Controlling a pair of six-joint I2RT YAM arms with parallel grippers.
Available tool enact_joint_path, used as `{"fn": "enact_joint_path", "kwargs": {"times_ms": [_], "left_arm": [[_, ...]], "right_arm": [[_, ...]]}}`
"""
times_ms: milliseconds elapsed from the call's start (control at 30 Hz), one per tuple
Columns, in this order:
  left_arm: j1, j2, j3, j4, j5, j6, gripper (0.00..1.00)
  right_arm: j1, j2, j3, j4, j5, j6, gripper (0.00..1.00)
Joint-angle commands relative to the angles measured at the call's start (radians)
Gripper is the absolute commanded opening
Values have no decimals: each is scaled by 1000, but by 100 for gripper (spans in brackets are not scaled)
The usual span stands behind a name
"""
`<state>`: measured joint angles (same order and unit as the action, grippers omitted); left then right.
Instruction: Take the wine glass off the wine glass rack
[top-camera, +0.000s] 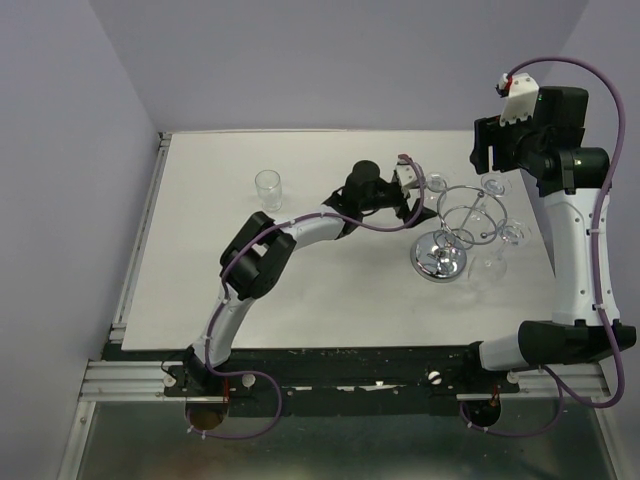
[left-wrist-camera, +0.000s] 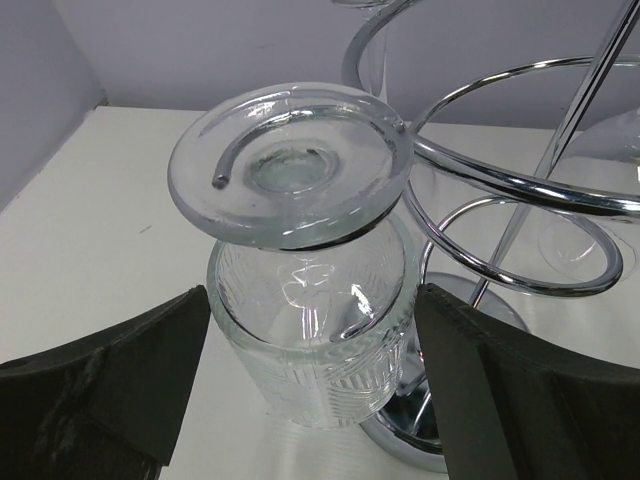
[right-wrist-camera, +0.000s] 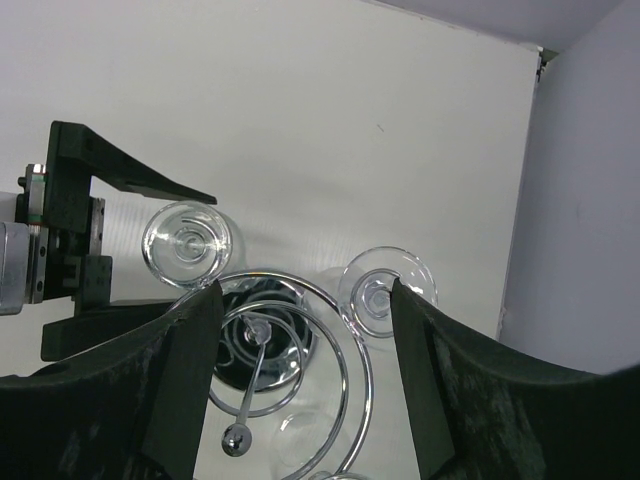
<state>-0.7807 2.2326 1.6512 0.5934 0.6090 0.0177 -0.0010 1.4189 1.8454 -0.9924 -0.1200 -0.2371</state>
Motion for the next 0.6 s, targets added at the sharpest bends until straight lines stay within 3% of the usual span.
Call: {"fn": "enact_joint_path", "kwargs": {"times_ms": [0,567], "left_arm": [[-8,22,27,19,3,16,99],[-9,62,70,28,61,1,96]], "right_arm": [[1,-9,-3,9,22,-10,75],[1,26,8,14,29,-14,75]]}}
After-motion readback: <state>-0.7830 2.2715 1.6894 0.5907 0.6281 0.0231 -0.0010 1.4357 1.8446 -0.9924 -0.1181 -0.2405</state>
